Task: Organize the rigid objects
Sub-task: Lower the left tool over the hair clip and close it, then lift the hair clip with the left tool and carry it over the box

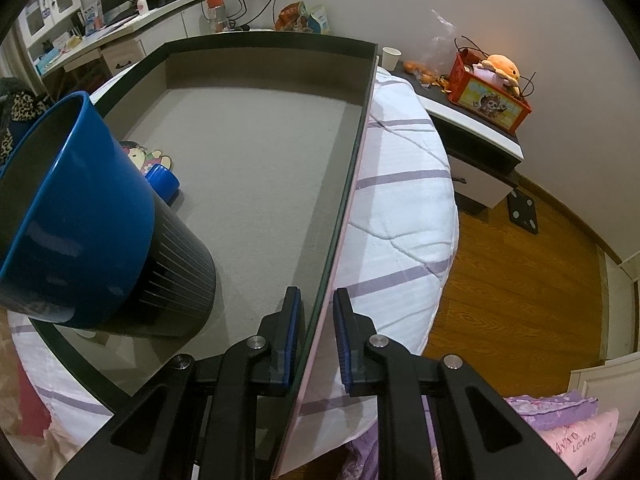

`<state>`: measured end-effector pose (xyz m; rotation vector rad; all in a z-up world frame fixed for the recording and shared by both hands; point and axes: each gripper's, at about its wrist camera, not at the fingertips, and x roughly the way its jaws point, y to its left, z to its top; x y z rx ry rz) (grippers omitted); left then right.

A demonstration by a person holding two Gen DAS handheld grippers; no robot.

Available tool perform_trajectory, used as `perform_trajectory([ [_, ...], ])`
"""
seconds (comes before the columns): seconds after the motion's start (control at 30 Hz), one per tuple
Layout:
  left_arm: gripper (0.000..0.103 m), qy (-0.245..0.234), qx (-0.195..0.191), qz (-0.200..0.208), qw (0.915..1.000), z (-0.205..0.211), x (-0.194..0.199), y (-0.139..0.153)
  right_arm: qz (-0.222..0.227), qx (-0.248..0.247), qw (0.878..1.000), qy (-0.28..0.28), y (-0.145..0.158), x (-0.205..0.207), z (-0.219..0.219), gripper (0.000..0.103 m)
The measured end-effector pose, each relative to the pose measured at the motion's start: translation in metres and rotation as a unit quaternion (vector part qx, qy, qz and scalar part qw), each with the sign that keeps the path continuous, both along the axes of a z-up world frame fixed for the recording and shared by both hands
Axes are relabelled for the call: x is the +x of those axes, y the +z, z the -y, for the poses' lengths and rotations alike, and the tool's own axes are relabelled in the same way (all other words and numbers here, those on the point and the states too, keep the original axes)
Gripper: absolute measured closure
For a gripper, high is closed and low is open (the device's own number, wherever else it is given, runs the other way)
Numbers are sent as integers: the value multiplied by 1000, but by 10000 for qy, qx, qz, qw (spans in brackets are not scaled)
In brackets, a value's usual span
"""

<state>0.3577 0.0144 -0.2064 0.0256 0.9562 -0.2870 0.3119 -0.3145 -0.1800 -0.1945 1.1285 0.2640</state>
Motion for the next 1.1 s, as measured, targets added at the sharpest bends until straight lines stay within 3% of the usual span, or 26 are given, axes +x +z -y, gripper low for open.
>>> perform_trajectory([
  [0.17,52,-140,264,18,9996,4,2,-2,-23,68,10000,-34,1,1,3,87],
  [0.37,79,-220,94,-93,9997,-7,0,2,-25,79,9999,-57,2,1,5,87],
  [0.7,76,-294,455,11,9985,11,0,-3,-21,24,10000,-66,1,-2,1,87],
  [0.8,83,-197,459,25,9987,7,0,-2,-20,41,10000,-84,2,-3,1,87],
  [1.1,83,-120,609,110,9980,0,-29,0,0,-95,9999,-135,2,-4,-5,86],
])
